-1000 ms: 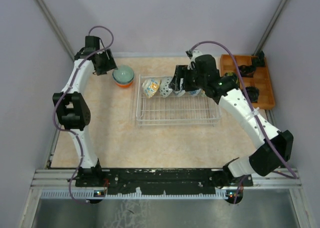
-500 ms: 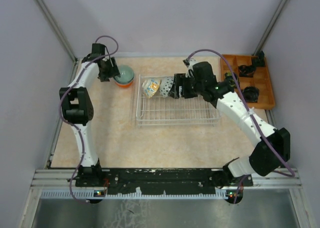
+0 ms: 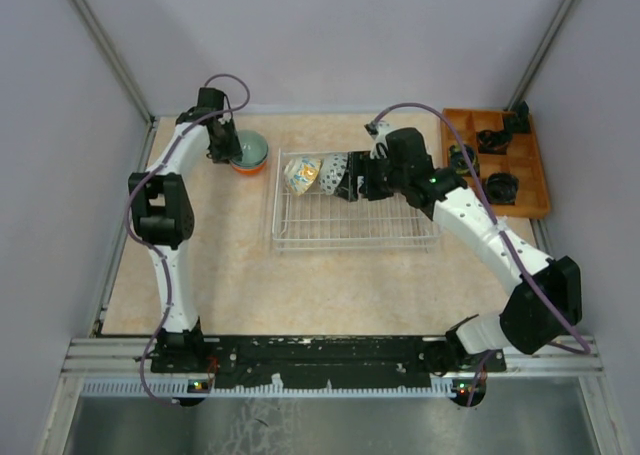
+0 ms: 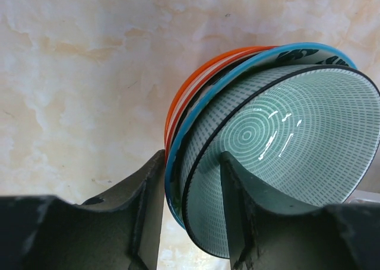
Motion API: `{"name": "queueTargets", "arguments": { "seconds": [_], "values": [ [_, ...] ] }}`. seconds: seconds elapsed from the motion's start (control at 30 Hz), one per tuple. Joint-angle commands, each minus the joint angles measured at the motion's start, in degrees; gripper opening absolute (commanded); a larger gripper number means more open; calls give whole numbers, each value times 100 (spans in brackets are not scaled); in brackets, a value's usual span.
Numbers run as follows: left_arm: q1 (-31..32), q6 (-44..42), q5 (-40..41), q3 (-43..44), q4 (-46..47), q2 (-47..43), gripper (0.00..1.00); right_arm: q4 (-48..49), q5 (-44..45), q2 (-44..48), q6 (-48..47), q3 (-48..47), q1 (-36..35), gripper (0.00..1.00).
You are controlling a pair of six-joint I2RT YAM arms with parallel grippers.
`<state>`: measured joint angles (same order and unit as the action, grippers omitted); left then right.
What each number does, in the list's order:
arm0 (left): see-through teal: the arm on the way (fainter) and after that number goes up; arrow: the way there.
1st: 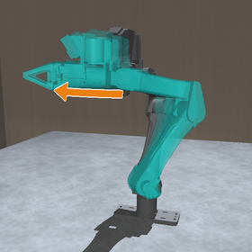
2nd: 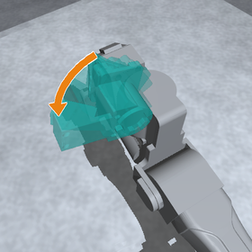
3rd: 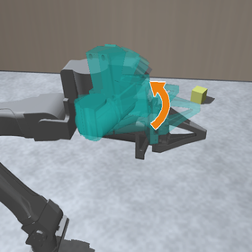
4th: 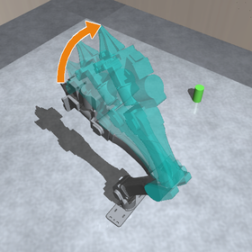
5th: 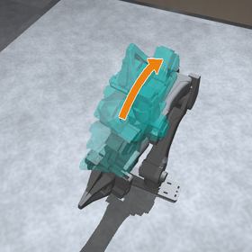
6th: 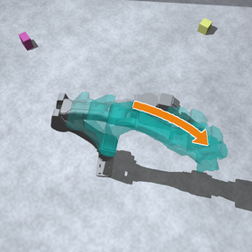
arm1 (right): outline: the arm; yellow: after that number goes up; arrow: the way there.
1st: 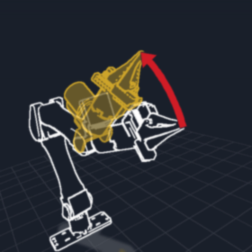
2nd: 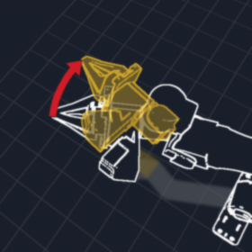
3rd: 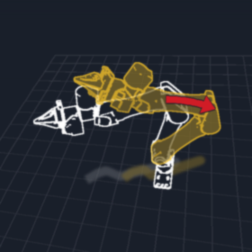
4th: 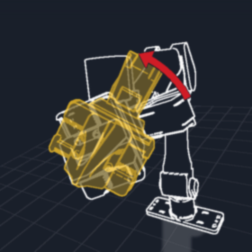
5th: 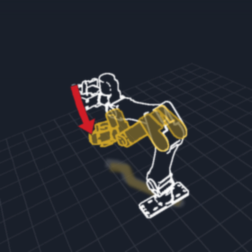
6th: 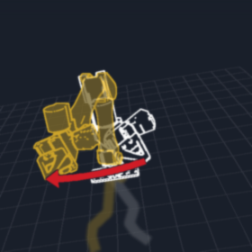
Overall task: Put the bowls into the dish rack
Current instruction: Move the bowl to the center of the board.
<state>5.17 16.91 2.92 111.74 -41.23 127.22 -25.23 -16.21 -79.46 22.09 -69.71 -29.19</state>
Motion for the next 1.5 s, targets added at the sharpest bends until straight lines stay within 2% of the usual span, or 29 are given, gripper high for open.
{"name": "queueTargets", "arguments": {
  "seconds": [0.0,0.33,0.87,1.23,1.47],
  "values": [
    [30,-55,138,353,-282,147,44,311,-138,256,-47,-5,-8,72],
    [28,-181,2,754,-813,259,26,419,-227,212,-12,54,-8,72],
    [20,-249,-92,134,-1135,-66,18,465,-275,218,32,105,-16,71],
    [-35,-183,-95,-772,-1158,-704,14,482,-274,227,62,91,-111,70],
    [-51,-147,23,-1999,-953,-1454,14,463,-289,251,61,100,-157,70]
  ]
}}
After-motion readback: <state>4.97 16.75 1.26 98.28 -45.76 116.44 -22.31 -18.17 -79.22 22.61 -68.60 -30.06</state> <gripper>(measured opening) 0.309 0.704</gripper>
